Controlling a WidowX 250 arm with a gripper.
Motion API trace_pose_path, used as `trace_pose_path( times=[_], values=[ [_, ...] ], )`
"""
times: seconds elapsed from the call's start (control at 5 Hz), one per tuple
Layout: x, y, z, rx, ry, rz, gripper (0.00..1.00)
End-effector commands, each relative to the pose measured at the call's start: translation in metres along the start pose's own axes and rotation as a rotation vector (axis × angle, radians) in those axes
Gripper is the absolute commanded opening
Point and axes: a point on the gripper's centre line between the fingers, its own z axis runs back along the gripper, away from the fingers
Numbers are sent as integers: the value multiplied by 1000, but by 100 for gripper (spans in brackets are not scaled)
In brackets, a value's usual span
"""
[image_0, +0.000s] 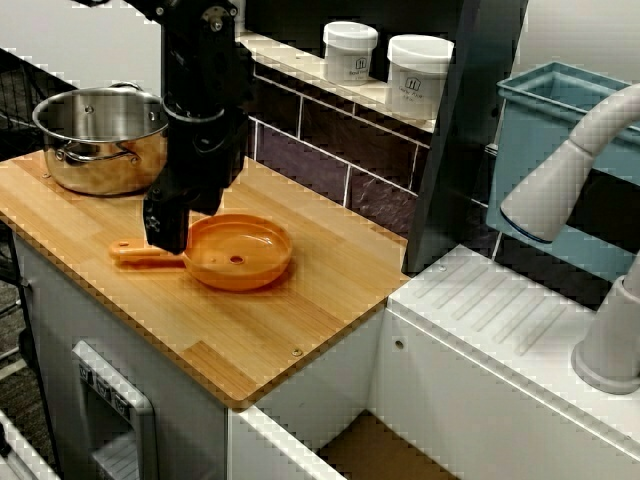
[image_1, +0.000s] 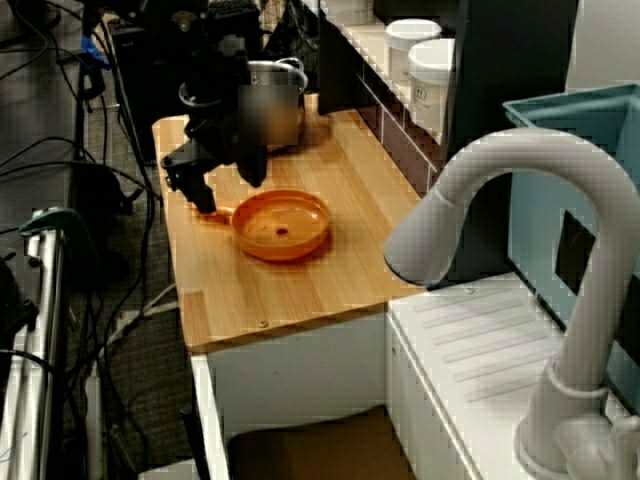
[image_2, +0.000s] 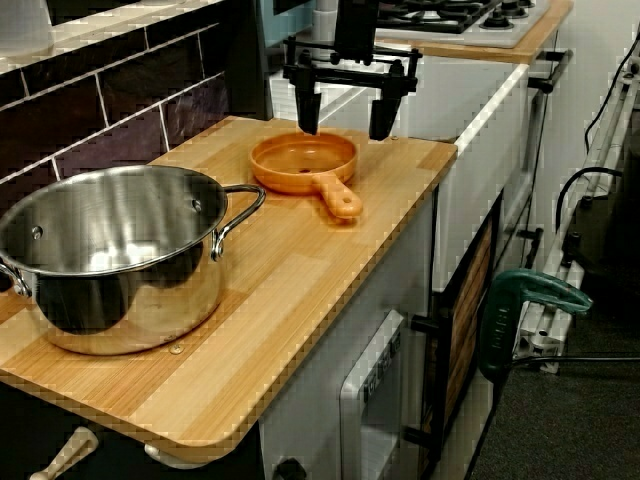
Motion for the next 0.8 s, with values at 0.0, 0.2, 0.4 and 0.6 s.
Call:
trace_pose_path(
  times=[0.0, 0.2, 0.4, 0.6],
  values=[
    [-38, 9, 3, 47, 72, 372, 100],
    [-46, 6, 2, 6, 99, 459, 100],
    [-53, 0, -1, -16, 99, 479, 100],
    [-58, -17, -11, -33, 77, 513, 100]
  ],
)
